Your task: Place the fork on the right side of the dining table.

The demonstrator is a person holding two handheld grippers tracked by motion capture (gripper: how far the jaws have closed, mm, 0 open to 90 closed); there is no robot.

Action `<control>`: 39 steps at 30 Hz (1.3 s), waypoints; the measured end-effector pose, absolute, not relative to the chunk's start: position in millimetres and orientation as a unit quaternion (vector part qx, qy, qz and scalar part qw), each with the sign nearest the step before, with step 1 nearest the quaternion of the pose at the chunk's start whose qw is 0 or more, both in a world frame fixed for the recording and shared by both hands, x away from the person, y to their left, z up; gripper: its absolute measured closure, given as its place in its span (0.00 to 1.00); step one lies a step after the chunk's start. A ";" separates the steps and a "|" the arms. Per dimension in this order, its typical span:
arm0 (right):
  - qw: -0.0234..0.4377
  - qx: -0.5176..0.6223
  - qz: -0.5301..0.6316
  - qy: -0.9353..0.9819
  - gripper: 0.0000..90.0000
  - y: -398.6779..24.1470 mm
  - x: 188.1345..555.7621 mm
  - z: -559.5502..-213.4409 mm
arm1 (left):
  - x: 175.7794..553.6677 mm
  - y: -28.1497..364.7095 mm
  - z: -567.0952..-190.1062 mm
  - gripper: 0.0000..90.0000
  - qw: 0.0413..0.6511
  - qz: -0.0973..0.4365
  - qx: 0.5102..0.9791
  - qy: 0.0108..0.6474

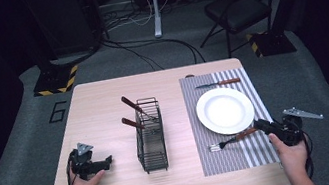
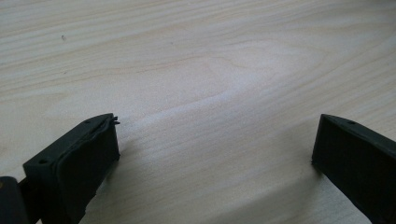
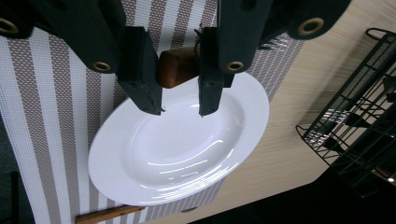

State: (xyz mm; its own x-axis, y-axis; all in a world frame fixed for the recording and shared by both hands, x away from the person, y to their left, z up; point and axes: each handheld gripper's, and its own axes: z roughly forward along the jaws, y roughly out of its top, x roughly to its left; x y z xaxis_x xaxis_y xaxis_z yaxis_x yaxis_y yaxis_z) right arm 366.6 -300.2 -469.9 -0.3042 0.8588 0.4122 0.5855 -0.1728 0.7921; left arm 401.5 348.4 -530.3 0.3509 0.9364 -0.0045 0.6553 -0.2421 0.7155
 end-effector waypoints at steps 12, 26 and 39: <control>0.123 0.595 0.495 0.621 0.76 -309.9 369.7 -486.5 | 401.6 348.4 -530.3 0.00 0.320 0.219 0.757 0.526; 0.105 0.619 0.480 0.613 0.74 -317.9 373.3 -503.6 | 401.5 348.4 -530.3 0.00 0.320 0.220 0.757 0.526; 0.105 0.623 0.466 0.619 0.72 -320.2 376.1 -509.9 | 401.8 348.5 -530.2 0.00 0.320 0.219 0.758 0.525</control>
